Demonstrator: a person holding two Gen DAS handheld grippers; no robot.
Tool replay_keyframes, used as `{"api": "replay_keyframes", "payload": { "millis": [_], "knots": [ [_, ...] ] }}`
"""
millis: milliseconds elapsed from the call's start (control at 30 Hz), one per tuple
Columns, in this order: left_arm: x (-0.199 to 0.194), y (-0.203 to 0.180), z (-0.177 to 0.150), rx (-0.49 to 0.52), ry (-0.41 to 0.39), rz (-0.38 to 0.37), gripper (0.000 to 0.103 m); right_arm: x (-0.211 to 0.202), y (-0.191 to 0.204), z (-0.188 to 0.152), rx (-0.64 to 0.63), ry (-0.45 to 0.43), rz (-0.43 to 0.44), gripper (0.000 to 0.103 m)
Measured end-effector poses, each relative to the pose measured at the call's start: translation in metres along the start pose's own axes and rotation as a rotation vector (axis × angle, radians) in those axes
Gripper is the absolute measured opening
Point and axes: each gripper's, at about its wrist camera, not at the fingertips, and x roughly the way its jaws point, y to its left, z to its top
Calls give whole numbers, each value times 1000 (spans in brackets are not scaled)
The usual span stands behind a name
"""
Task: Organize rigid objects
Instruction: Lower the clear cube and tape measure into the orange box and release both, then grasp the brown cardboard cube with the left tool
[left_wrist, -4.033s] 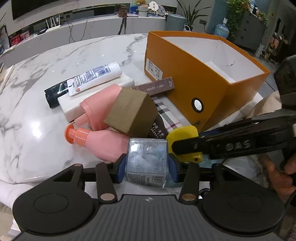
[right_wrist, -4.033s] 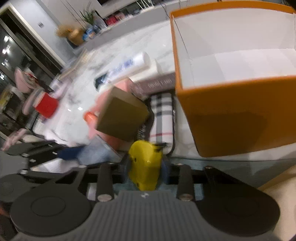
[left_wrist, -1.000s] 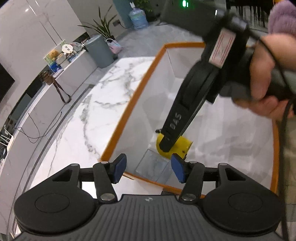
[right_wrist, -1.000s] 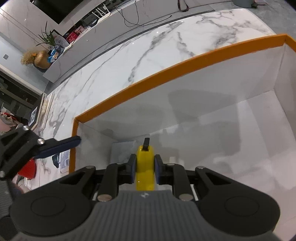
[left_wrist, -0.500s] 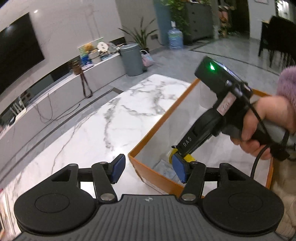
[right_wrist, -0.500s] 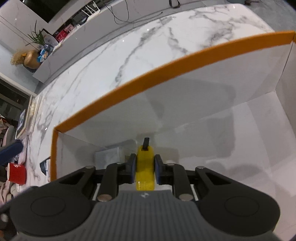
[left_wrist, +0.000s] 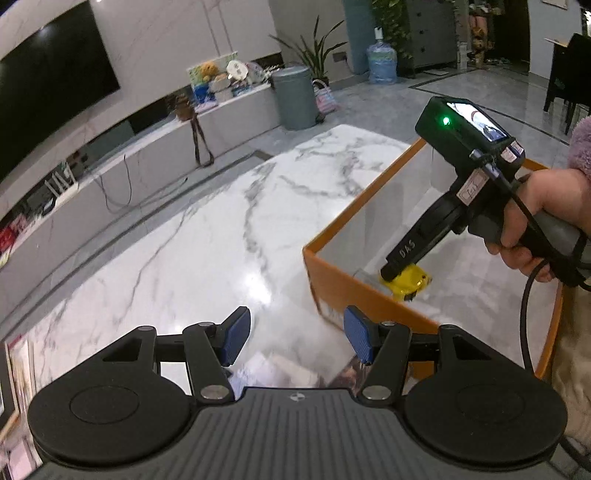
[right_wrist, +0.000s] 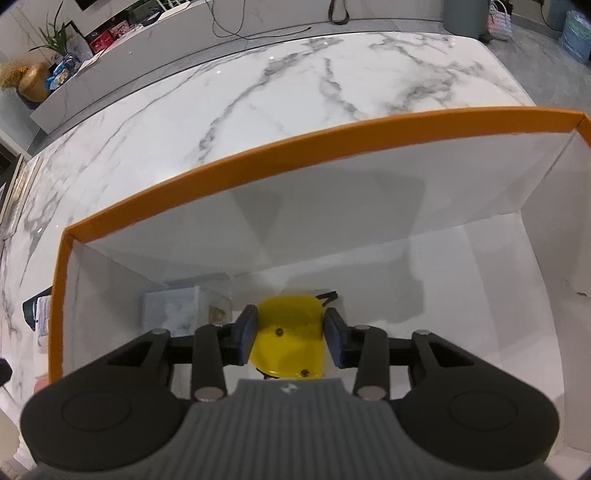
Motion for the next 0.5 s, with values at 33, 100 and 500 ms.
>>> {"api": "replay_keyframes", "payload": {
  "millis": [33, 100, 500],
  "knots": [
    [-2, 2, -2, -10, 6, 0, 69, 1, 1, 0, 0, 5, 15, 41],
    [-7, 5, -6, -33, 15, -5, 69, 2, 2, -1, 6, 22, 48, 42],
    [-45, 5, -30, -72, 58, 1, 69, -64, 30, -23, -122, -104, 94, 49]
  ]
}}
